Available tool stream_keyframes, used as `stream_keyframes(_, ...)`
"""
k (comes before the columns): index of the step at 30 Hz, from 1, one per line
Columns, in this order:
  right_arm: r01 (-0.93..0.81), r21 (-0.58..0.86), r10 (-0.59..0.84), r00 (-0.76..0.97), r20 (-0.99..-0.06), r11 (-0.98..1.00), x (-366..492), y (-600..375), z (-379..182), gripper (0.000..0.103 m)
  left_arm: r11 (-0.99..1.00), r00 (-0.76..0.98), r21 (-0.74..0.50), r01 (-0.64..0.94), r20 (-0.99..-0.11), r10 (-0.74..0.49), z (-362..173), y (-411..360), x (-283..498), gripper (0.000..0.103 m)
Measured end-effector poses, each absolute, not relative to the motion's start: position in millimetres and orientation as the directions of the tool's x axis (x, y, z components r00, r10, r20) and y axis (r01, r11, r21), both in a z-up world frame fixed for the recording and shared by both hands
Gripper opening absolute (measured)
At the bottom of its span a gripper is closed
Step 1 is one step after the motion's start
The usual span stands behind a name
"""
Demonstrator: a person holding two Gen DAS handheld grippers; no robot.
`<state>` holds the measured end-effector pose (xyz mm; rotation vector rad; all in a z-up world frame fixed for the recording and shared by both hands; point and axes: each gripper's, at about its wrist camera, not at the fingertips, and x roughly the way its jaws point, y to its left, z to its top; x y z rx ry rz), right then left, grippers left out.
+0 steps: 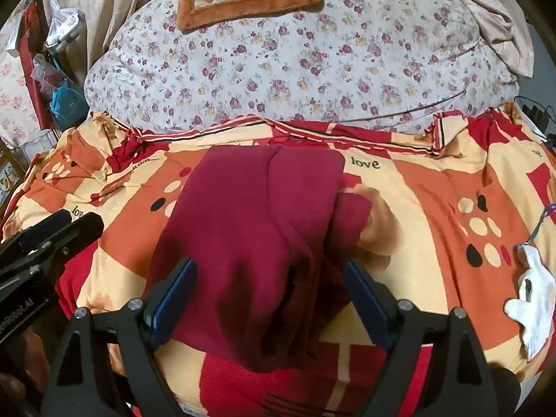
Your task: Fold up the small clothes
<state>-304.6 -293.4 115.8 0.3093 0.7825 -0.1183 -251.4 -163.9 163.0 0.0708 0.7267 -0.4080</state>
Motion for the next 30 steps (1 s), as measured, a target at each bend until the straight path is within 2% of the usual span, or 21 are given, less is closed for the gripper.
stream_keyframes(30,0.210,0.243,0.036,0.682,-0.730,0.947,-294.2,-292.7,107.0,0.089,0.917,0.655,-0.078,0.392,-0.676,-0.338,151.2,-172.4,-248.1,0.046)
